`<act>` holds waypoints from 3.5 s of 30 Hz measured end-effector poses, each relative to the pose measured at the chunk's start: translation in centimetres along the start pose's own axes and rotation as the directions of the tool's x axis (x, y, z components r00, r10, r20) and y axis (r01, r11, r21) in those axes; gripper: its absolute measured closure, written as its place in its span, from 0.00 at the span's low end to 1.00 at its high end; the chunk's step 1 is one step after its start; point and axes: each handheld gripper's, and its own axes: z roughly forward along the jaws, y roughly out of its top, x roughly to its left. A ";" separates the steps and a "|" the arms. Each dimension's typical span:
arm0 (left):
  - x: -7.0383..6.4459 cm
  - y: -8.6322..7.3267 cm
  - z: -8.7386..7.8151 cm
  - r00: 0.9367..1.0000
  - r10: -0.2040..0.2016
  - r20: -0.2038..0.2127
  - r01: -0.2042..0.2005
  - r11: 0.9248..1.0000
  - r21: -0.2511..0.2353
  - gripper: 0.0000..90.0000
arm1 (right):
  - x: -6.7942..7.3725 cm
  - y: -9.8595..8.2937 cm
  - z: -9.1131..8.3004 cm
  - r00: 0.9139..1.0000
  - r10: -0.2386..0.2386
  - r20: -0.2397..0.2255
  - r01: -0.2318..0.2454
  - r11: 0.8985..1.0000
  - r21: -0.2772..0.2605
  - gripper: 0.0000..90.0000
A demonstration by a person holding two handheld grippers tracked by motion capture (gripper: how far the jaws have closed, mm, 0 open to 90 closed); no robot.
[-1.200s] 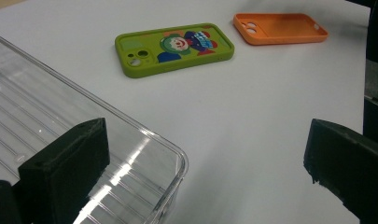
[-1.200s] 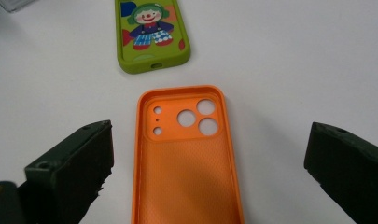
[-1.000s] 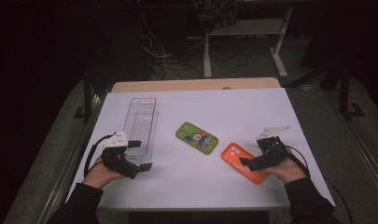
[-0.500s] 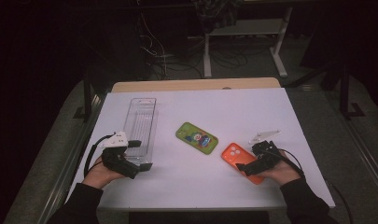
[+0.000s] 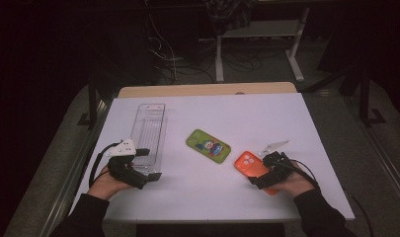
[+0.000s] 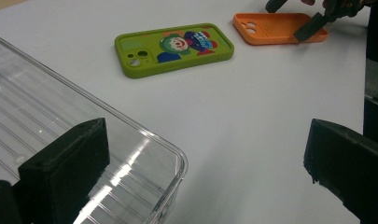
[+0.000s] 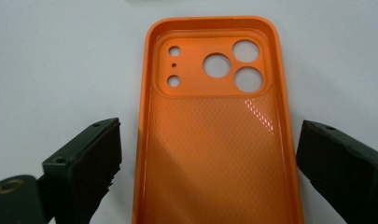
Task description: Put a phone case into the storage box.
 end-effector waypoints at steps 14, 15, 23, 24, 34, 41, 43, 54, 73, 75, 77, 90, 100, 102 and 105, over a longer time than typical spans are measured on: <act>0.0 0.0 0.0 1.000 0.000 -0.001 0.000 1.000 0.001 0.00 | 0.3 -0.1 0.4 0.999 -0.042 0.034 0.040 0.999 0.037 0.13; 0.0 0.0 0.0 1.000 -0.001 -0.002 0.001 1.000 0.002 0.00 | 0.3 -0.1 0.4 0.999 -0.041 0.031 0.040 0.998 0.038 0.14; 0.0 0.0 0.1 1.000 0.004 -0.001 -0.004 1.000 0.000 0.00 | 0.3 -0.2 0.4 0.998 -0.047 0.036 0.045 0.998 0.038 0.17; 0.0 0.0 0.0 1.000 0.003 -0.001 -0.003 1.000 0.001 0.00 | 0.3 -0.2 0.4 0.998 -0.047 0.036 0.045 0.998 0.038 0.17; 0.1 0.6 -0.1 1.000 0.002 0.001 -0.002 1.000 0.004 0.00 | 0.0 0.5 -0.7 0.999 -0.029 -0.023 0.029 1.000 -0.002 0.17; -0.1 1.9 0.3 0.999 0.024 0.025 -0.024 1.000 0.013 0.00 | -0.6 2.0 -1.4 0.997 -0.055 -0.052 0.055 0.998 -0.012 0.17; -0.3 2.3 0.6 0.999 0.030 0.035 -0.031 0.999 0.018 0.00 | -0.8 2.6 -1.6 0.996 -0.073 -0.060 0.072 0.997 -0.016 0.17; -1.1 4.4 2.0 0.996 0.058 0.072 -0.060 0.998 0.018 0.00 | -0.5 5.2 -1.8 0.982 -0.152 -0.109 0.150 0.988 -0.023 0.17; -1.1 7.5 4.6 0.976 0.137 0.171 -0.146 0.989 0.040 0.00 | 1.1 9.1 0.0 0.887 -0.384 -0.255 0.396 0.918 -0.005 0.17; -1.1 8.0 4.9 0.969 0.158 0.187 -0.169 0.985 0.043 0.00 | 1.7 9.7 0.2 0.867 -0.412 -0.282 0.430 0.903 0.002 0.17; -1.2 8.5 5.3 0.961 0.180 0.210 -0.193 0.980 0.043 0.00 | 1.8 9.9 0.2 0.861 -0.417 -0.290 0.437 0.899 0.004 0.17; -2.2 10.1 9.0 0.910 0.251 0.330 -0.293 0.952 0.084 0.00 | 3.6 12.1 1.0 0.787 -0.504 -0.356 0.530 0.848 -0.029 0.17; -3.0 9.9 10.1 0.891 0.262 0.372 -0.328 0.936 0.126 0.00 | 5.1 12.2 1.1 0.744 -0.548 -0.383 0.579 0.814 -0.043 0.17; -3.2 9.7 10.6 0.885 0.274 0.377 -0.349 0.926 0.146 0.00 | 5.3 12.1 1.0 0.741 -0.552 -0.384 0.583 0.811 -0.041 0.17; -3.3 9.6 10.8 0.879 0.282 0.385 -0.364 0.918 0.159 0.00 | 5.4 12.1 1.1 0.736 -0.556 -0.387 0.585 0.809 -0.050 0.17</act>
